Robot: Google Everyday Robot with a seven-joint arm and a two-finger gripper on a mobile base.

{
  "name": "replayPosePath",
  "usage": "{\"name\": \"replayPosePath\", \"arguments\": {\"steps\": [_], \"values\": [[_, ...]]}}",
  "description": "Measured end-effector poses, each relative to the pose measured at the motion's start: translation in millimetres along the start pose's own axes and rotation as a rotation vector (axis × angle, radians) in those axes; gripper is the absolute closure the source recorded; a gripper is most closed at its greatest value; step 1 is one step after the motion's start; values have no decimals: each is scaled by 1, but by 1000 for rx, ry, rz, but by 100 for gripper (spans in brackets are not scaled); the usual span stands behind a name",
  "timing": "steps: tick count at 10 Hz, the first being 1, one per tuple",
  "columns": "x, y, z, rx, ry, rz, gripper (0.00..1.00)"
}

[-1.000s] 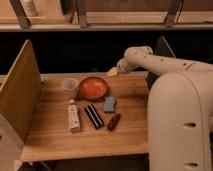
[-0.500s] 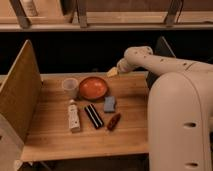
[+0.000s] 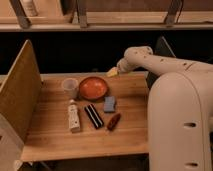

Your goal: Place the bottle in the ceramic bowl

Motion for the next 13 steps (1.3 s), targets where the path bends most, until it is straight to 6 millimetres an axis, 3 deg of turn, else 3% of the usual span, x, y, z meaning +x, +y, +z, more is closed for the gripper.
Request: {"name": "replayPosePath", "arguments": {"steps": [1, 5, 7, 10, 13], "values": [[0, 2, -1, -3, -1, -3, 20], [-8, 67, -13, -59, 24, -101, 20], [-4, 83, -16, -65, 46, -106, 20], [14, 131, -6, -99, 106, -108, 20], [16, 128, -7, -95, 109, -106, 20]]}}
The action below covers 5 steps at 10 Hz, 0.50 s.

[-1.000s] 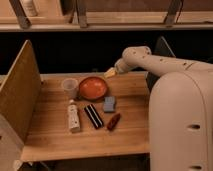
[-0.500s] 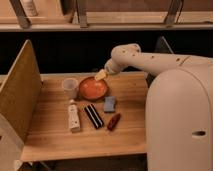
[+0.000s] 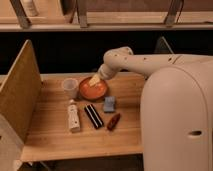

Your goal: Place the bottle in the ceramic bowl

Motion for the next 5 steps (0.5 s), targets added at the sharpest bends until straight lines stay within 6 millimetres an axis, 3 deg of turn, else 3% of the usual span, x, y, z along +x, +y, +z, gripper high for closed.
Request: {"name": "replayPosePath", "arguments": {"steps": [3, 5], "values": [[4, 6, 3, -14, 10, -8, 20], [23, 61, 19, -76, 71, -110, 20]]}}
